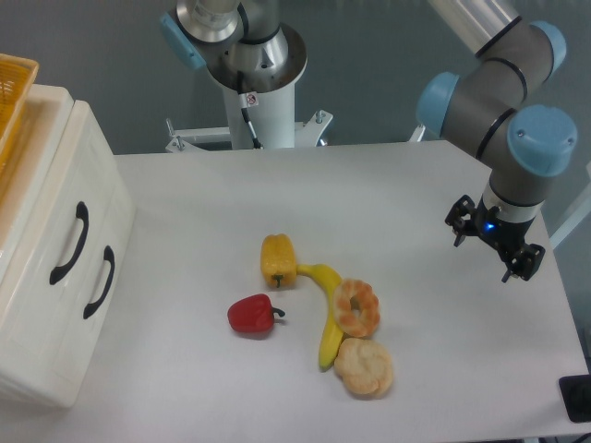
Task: Slide the top white drawer open
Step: 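Move the gripper across the table toward the white cabinet's drawer handle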
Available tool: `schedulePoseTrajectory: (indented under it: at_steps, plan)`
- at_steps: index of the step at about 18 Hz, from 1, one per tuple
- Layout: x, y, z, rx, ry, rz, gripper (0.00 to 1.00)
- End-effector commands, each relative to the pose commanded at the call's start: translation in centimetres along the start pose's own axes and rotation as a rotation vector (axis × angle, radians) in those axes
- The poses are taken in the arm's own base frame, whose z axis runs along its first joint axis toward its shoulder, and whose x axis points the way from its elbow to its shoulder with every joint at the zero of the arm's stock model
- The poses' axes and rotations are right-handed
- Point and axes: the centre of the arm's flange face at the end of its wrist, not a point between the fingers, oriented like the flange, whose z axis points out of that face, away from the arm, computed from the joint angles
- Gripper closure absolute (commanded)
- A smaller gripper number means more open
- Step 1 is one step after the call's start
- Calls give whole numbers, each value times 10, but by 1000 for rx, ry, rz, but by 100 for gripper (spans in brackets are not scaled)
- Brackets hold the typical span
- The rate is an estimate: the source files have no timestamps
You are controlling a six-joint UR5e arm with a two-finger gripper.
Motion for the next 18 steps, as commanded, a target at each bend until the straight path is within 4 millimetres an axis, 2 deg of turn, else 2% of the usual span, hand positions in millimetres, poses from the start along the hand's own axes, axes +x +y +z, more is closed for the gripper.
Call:
schedulePoseTrajectory:
  at_steps: [6, 7, 9, 12, 15, 17, 18]
  plan:
    - [5, -5, 3, 2, 9, 9, 0]
    - [11, -12, 13, 3, 29, 18, 0]
    - [23, -13, 26, 10, 54, 23, 0]
    - [35, 3, 41, 19, 56, -9, 0]
    - [38, 7, 33, 9, 27, -16, 0]
    - [40, 2, 25, 4, 18, -52, 0]
    - [42, -6, 22, 12, 15, -100, 0]
